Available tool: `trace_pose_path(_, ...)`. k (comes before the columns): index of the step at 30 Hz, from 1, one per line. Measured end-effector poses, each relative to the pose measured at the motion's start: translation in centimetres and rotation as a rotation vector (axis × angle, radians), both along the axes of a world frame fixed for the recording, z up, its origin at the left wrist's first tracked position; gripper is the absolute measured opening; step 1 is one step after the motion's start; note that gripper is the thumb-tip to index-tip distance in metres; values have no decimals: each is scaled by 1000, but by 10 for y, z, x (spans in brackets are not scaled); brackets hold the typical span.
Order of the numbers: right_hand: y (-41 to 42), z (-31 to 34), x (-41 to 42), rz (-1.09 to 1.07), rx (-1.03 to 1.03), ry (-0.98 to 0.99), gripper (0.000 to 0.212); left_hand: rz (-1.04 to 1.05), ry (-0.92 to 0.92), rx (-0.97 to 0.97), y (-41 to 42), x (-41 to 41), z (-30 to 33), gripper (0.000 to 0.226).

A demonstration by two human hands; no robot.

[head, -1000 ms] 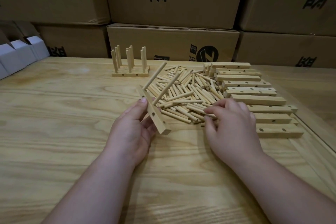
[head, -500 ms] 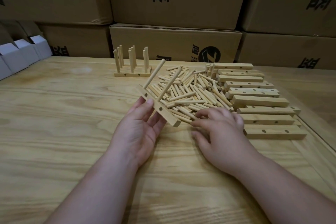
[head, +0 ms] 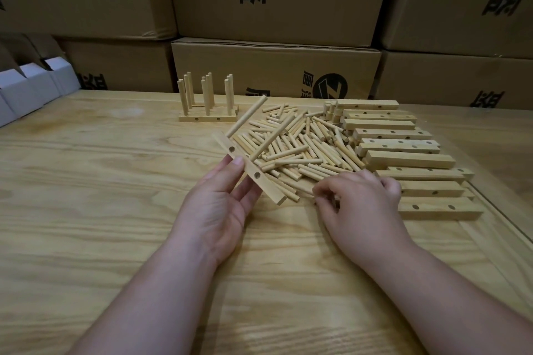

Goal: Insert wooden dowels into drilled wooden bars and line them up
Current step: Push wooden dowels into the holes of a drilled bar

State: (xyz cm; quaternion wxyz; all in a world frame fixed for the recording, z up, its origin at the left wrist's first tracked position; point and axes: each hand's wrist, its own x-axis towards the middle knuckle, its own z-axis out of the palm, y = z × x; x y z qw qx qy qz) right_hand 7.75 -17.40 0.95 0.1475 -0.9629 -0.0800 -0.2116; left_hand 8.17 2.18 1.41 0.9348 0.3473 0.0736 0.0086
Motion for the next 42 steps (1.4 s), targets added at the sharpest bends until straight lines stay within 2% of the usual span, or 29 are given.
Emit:
trace_pose_path(3, 0, 0, 0, -23, 86, -89, 13, -9, 17, 6, 1, 0, -1, 51)
trace_pose_path(8, -1, 1, 3, 3, 319, -191, 32, -4, 28, 61, 1, -1, -1, 41)
trace_pose_path(12, -3, 0, 3, 46, 513, -263, 29, -32, 18, 107, 0, -2, 1, 37)
trace_pose_path(17, -3, -6, 5, 78, 585, -196, 14, -71, 14, 111, -1, -2, 1, 34)
trace_pose_path(22, 0, -10, 6, 119, 708, -69, 10, -109, 17, 122, -3, -2, -3, 26)
trace_pose_path(27, 2, -7, 5, 169, 740, -150, 21, -128, 3, 143, -4, 0, -4, 27)
trace_pose_path(34, 1, -5, -1, 266, 748, -257, 17, -136, 13, 149, -3, 1, -6, 30)
trace_pose_path(42, 4, -2, -5, 381, 652, -195, 12, -100, -4, 148, -2, 3, -8, 31)
